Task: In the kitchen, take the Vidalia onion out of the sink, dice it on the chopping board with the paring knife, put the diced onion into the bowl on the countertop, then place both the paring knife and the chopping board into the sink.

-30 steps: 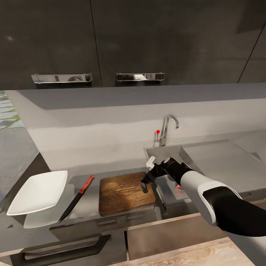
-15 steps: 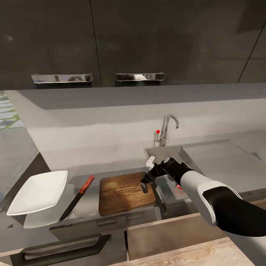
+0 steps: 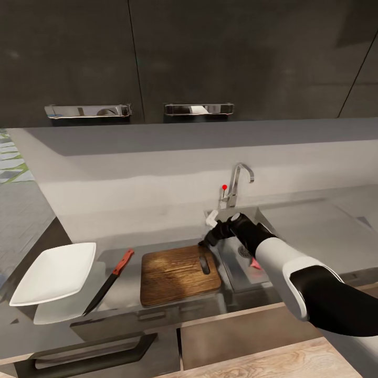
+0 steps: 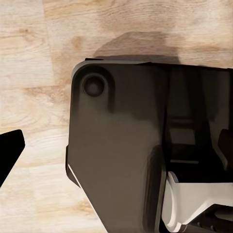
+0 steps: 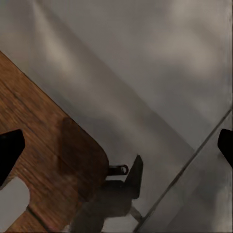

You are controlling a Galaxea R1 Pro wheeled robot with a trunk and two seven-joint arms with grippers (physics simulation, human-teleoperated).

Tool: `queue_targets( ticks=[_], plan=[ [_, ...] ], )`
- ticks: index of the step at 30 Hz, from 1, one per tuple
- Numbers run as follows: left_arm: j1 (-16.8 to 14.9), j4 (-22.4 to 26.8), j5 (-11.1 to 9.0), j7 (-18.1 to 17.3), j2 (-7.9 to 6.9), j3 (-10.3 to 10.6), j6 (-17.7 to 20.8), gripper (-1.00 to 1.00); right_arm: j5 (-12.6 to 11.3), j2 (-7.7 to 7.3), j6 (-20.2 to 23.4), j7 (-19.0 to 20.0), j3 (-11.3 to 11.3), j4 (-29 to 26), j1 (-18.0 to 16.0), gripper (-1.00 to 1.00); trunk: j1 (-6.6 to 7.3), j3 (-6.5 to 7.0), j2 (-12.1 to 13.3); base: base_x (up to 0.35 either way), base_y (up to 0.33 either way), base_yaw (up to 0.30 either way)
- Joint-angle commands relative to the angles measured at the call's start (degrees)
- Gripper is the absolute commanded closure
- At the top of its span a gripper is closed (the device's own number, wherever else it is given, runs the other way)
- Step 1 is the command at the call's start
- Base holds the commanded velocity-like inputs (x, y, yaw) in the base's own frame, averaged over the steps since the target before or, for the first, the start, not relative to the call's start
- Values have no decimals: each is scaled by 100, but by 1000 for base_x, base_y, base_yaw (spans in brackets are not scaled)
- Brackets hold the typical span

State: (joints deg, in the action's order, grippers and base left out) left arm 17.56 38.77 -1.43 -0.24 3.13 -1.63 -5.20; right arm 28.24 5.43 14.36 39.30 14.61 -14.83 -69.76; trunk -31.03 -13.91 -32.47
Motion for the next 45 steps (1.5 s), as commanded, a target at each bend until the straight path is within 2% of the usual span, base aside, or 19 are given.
queue_targets(
  ticks=[1,10,16,20,25,27,29,32,36,39,41,42,45],
  plan=[
    [2,8,-15,-2,4,-13,-7,-100,41,-1,214,30,-8,-205,-2,-100,-2,-9,-8,0,0,0],
    [2,8,-15,-3,4,-13,-7,-100,41,-19,1186,41,-3,-1540,0,-100,-2,-9,-8,0,0,0],
    [1,8,-15,-5,4,-13,-7,-100,41,-45,1366,16,-3,-1820,7,-100,-2,-9,-8,0,0,0],
    [2,8,-15,-3,4,-15,-7,-100,41,-49,1356,-160,-7,-1882,35,-100,-2,-9,-8,0,0,0],
    [2,8,-15,-3,4,-20,-7,-100,-12,-43,1133,-847,-10,-1898,86,-100,-2,-9,-8,0,0,0],
    [2,8,-12,-3,4,-17,-7,-100,-153,-35,937,-1212,-11,-1901,163,-100,-2,-9,-8,0,0,0],
    [2,8,-13,-2,4,-20,-7,-100,-390,-30,735,-1576,-11,-1906,263,-100,-2,-9,-8,0,0,0],
    [2,8,-14,-2,4,-21,-7,-100,-969,-26,346,-2200,-11,-1911,454,-100,-2,-9,-8,0,0,0],
    [2,8,-14,-2,0,-22,-7,-100,-1360,-25,-152,-2531,-11,-1919,750,-100,-2,-9,-8,0,0,0],
    [1,8,-13,-2,-1,-22,-7,-100,-1448,-24,-461,-2612,-11,-1988,1007,-100,-2,-9,-8,0,0,0],
    [2,8,-13,-2,-3,-22,-7,-100,-1460,-26,-511,-2641,-11,-2024,1100,-100,-2,-9,-8,0,0,0],
    [-1,8,-14,-2,-1,-22,-7,-100,-1476,-25,-564,-2779,-11,-2082,1225,-100,-2,-9,-8,0,0,0],
    [1,8,-15,-2,-2,-22,-7,-100,-1491,-24,-610,-3064,-11,-2127,1286,-100,-2,-9,-8,0,0,0]
  ],
)
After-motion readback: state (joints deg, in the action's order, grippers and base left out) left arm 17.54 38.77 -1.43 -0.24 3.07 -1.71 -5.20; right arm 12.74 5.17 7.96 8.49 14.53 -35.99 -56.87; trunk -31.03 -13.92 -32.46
